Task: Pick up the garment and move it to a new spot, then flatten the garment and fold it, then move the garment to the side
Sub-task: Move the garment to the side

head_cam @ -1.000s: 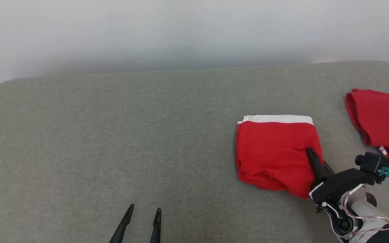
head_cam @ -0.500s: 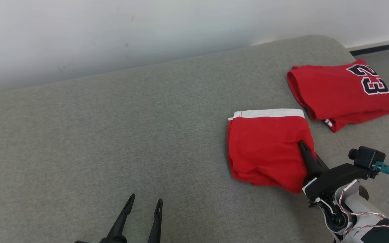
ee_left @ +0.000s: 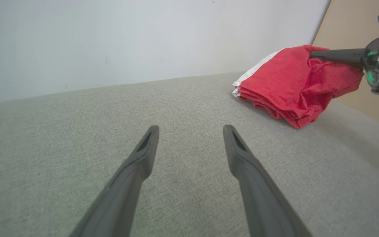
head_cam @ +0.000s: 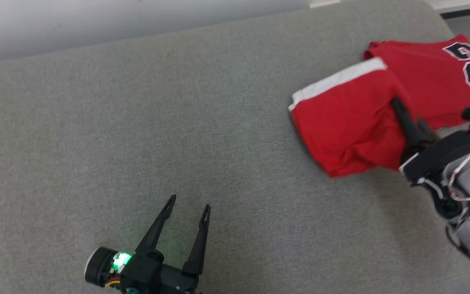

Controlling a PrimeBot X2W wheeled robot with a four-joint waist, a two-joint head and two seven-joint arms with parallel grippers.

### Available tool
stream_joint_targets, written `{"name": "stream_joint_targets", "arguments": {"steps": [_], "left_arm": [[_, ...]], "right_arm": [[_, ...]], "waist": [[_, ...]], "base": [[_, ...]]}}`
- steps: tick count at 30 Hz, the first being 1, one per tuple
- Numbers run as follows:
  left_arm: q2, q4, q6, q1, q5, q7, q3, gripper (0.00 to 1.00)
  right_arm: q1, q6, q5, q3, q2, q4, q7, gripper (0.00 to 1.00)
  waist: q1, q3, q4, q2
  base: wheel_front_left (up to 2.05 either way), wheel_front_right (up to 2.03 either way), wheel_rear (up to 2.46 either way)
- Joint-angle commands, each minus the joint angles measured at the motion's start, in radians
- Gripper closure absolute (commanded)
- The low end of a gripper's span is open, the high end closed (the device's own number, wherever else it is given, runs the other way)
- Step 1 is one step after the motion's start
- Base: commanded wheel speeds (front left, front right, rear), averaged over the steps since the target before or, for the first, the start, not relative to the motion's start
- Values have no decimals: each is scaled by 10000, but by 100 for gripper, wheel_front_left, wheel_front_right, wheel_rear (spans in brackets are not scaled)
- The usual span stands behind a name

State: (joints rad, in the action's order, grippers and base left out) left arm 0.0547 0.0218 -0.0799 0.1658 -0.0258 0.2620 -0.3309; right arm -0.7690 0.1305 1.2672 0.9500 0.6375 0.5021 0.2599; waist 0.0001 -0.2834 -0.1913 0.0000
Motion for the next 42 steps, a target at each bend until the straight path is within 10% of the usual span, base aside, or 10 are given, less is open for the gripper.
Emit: {"name": "stream_joint_targets", "arguments": {"steps": [1, 24, 39, 41, 42], "left_arm": [[62, 45, 53, 238, 87, 36, -52, 0], [253, -88, 184, 1838, 385, -1, -429, 0], [401, -108, 209, 1724, 290, 0, -711, 0], [435, -95, 191, 1710, 270, 0, -715, 0], [442, -87, 180, 1705, 277, -2, -718, 0]], "right_arm": [[-471, 3, 100, 186, 408, -111, 46, 100], [-2911, 3, 680, 679, 4130, 49, 45, 100], [-2697, 1, 259, 207, 3953, 2008, 46, 100], [-2810, 1, -101, -44, 3700, 2540, 47, 9], [-2908, 1, -318, -208, 3594, 2805, 46, 6]], "waist": [[-1, -914, 480, 0], [-1, -2896, 675, 0], [-1, -2800, 844, 0], [-1, -2776, 872, 0], [-1, -2754, 885, 0]], "base": [[0, 0, 0], [0, 0, 0], [0, 0, 0], [0, 0, 0], [0, 0, 0]]}}
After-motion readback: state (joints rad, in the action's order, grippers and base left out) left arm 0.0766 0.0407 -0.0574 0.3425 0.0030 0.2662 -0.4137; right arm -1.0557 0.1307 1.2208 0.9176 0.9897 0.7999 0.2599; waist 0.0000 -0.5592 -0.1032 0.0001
